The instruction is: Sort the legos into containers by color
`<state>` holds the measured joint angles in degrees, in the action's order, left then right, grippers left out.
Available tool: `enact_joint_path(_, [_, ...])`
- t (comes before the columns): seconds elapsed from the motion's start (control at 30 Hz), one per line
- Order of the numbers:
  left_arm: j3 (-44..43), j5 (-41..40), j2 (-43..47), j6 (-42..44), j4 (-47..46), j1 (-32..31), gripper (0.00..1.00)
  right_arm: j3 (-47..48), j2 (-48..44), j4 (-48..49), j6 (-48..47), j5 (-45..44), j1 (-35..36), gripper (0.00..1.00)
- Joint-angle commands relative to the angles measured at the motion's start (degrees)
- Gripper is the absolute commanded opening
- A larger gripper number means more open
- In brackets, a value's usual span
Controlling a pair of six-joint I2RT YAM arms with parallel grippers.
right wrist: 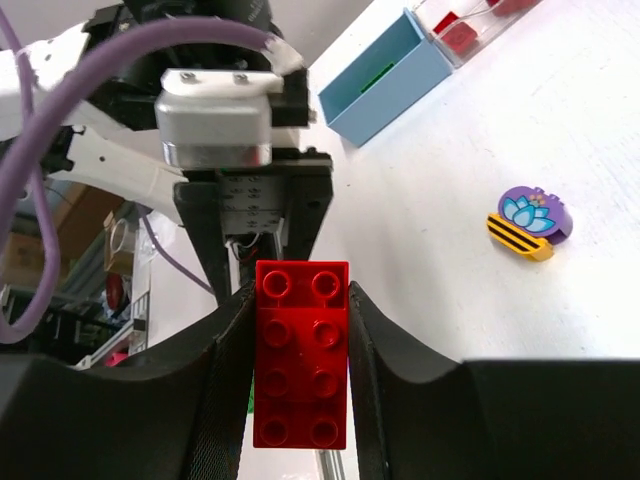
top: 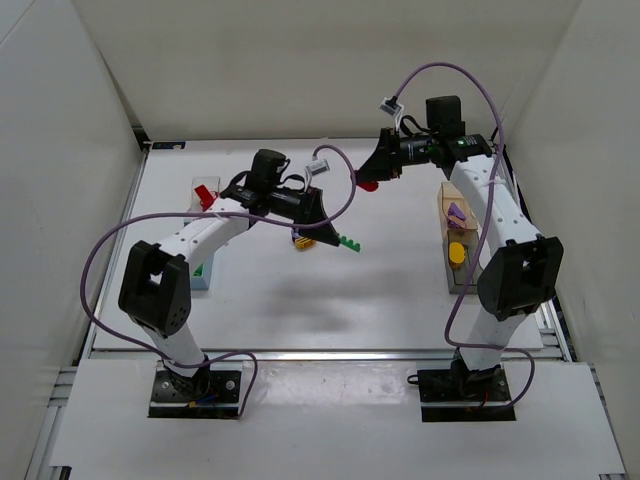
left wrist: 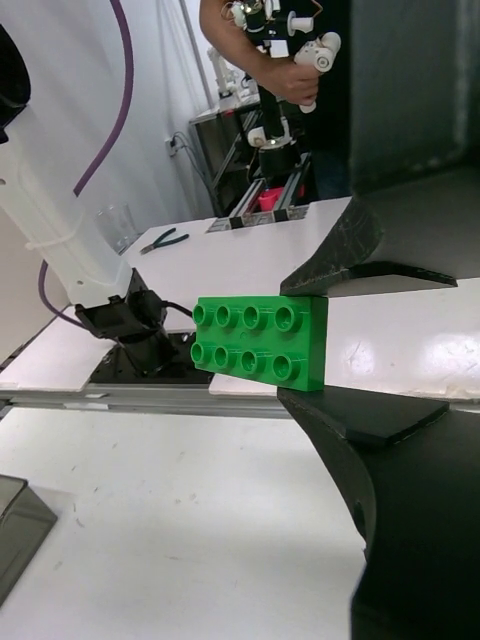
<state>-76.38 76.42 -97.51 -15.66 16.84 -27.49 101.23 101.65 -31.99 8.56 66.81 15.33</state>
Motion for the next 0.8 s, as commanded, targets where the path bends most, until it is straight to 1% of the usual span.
enact_joint_path(0.0, [-0.5, 0.0, 4.6, 1.8, 0.8, 1.7, 0.24, 1.5, 0.0, -0.3, -2.0, -1.2, -0.5, 0.00])
enact_joint_path(0.1, [0.5, -3.5, 7.4, 2.7, 2.6, 5.6, 0.23, 0.5, -0.7, -3.4, -5.8, -4.2, -1.5, 0.00])
enact_joint_path(0.17, [2.2, -10.2, 12.7, 2.9, 3.7, 8.3, 0.23, -0.8, -1.3, -4.0, -6.4, -6.0, -2.2, 0.00])
enact_joint_path(0.2, [3.9, -13.6, 14.9, 3.1, 4.8, 11.4, 0.23, -0.9, -1.7, -4.4, -6.5, -6.9, -2.8, 0.00])
enact_joint_path(0.23, [4.3, -21.1, 18.6, 5.0, 6.8, 12.8, 0.23, -0.9, -2.0, -4.7, -6.8, -7.5, -3.1, 0.00])
enact_joint_path(0.27, [4.1, -26.5, 20.1, 6.7, 10.3, 14.1, 0.23, -1.1, -2.2, -4.7, -7.0, -8.7, -3.4, 0.00])
enact_joint_path(0.3, [2.9, -31.7, 21.6, 8.1, 18.1, 15.7, 0.21, -1.1, -2.3, -4.8, -7.0, -9.5, -3.5, 0.00])
enact_joint_path(0.33, [2.3, -36.7, 22.7, 10.4, 22.1, 16.7, 0.17, -1.0, -2.4, -4.8, -7.1, -10.0, -3.5, 0.00])
enact_joint_path(0.37, [1.6, -47.1, 24.6, 11.3, 25.7, 17.3, 0.16, -0.9, -2.4, -4.8, -6.9, -10.8, -3.5, 0.00])
enact_joint_path(0.4, [1.2, -51.9, 25.7, 12.2, 32.0, 18.2, 0.14, -0.9, -2.2, -4.7, -6.5, -11.2, -3.4, 0.00])
enact_joint_path(0.43, [1.0, -56.4, 26.5, 13.2, 34.6, 18.7, 0.11, -0.7, -2.0, -4.3, -5.8, -11.3, -3.5, 0.00])
enact_joint_path(0.47, [1.2, -63.6, 28.7, 15.4, 36.8, 19.3, 0.11, -0.2, -1.7, -4.2, -5.7, -10.8, -3.3, 0.00])
enact_joint_path(0.5, [2.6, -66.8, 29.5, 17.1, 39.8, 20.1, 0.10, 0.2, -1.2, -4.1, -5.4, -10.8, -3.1, 0.00])
enact_joint_path(0.57, [4.0, -71.8, 31.5, 19.2, 41.9, 21.5, 0.10, 1.0, -0.5, -3.8, -5.0, -10.6, -2.6, 0.00])
enact_joint_path(0.63, [5.5, -73.6, 33.3, 20.5, 44.9, 23.2, 0.10, 2.6, 0.8, -3.8, -4.9, -10.4, -1.9, 0.00])
enact_joint_path(0.7, [6.7, -75.8, 33.1, 21.0, 46.9, 24.2, 0.10, 4.2, 2.3, -3.8, -4.8, -10.1, -1.0, 0.00])
enact_joint_path(0.73, [6.7, -76.0, 32.9, 20.4, 47.8, 26.3, 0.10, 4.8, 2.8, -3.7, -4.5, -10.0, -0.5, 0.00])
enact_joint_path(0.77, [6.8, -76.1, 32.8, 20.3, 47.6, 26.8, 0.10, 5.2, 3.3, -3.4, -4.3, -9.9, 0.0, 0.00])
